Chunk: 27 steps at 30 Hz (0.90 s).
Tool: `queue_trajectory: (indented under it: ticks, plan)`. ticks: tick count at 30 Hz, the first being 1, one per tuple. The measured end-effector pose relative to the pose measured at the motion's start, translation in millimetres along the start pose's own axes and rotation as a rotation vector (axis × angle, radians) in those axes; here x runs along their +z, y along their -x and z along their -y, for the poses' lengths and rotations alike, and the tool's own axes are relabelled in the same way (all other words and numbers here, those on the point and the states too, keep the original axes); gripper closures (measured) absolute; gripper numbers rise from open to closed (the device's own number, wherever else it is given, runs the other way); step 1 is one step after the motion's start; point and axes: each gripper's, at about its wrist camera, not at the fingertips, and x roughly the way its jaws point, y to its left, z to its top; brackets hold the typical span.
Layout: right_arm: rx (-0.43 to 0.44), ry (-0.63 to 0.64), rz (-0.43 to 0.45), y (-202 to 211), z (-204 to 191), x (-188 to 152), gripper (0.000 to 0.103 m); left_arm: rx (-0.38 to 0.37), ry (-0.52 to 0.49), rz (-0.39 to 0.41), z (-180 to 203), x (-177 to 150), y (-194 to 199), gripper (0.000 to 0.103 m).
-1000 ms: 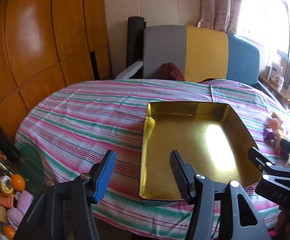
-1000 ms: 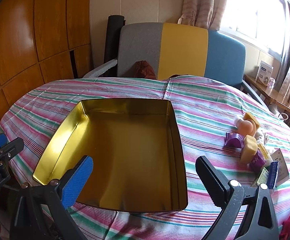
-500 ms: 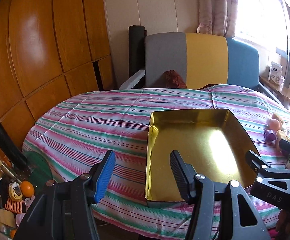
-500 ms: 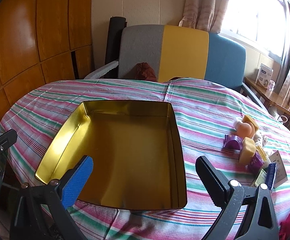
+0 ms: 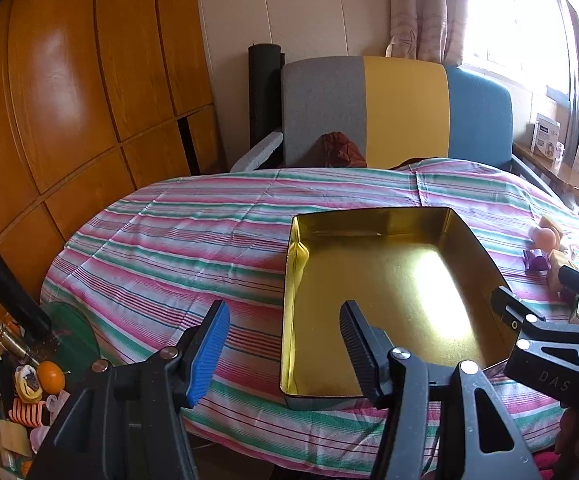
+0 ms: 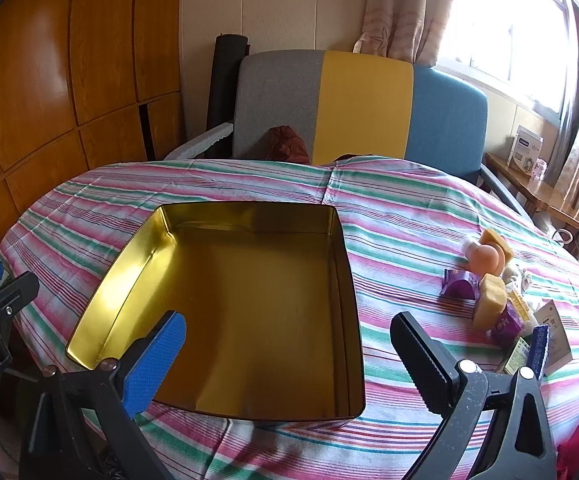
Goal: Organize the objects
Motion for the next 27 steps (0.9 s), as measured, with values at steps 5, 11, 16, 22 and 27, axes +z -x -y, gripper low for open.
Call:
queue_trajectory:
  ticks: [5,11,16,22,27]
  plan:
    - [-0.014,0.002,0.002,1,3,2,0.0,0.002,0.013,-0.018,-1,-1,-5,0.045]
    - [-0.023,0.011,0.018,6,7,5,0.0,-0.003,0.023,-0.054,0,-1,-14,0.045]
    - [-0.022,0.006,0.024,7,13,7,0.0,0.0,0.012,-0.065,6,1,-18,0.045]
    - [-0.026,-0.013,0.016,3,25,8,0.0,-0.015,-0.008,-0.079,16,5,-22,0.045]
    - [-0.03,-0.032,0.001,-2,37,6,0.0,-0.065,-0.027,-0.093,28,9,-25,0.045]
